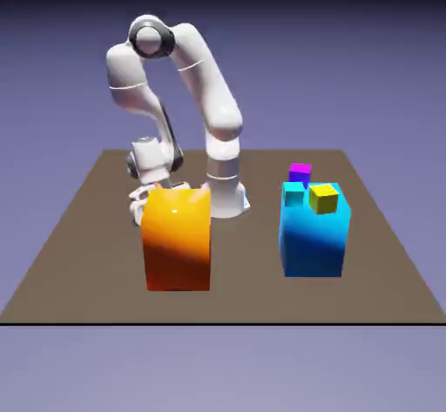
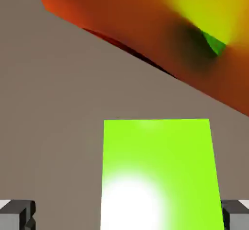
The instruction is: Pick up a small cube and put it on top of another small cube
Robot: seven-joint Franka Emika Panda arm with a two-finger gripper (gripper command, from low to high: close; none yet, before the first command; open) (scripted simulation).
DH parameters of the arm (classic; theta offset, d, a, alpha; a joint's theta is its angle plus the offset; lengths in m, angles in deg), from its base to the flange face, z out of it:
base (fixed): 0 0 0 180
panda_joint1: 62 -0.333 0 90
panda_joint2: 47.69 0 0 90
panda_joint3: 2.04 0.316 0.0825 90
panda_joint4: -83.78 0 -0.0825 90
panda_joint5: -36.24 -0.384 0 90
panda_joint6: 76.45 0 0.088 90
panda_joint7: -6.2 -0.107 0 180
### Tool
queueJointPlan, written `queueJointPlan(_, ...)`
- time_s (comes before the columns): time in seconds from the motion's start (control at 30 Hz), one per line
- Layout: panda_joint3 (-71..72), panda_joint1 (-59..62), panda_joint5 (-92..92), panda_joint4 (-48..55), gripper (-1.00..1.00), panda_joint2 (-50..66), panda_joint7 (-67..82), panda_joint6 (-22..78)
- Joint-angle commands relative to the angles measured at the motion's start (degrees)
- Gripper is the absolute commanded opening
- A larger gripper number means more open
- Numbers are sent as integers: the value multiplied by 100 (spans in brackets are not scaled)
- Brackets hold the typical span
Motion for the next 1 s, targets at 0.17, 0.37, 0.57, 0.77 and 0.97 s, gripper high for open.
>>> queueJointPlan(0.17, 1119, 1245, -294, -43, 0, 393, 532, 619)
queueJointPlan(0.37, 2033, 2262, -535, -78, -100, 713, 967, 1124)
queueJointPlan(0.57, 1101, 1225, -290, -42, -100, 386, 523, 609)
queueJointPlan(0.77, -18, -20, 5, 1, -100, -6, -8, -10)
queueJointPlan(0.97, -1137, -1265, 299, 44, -100, -399, -540, -628)
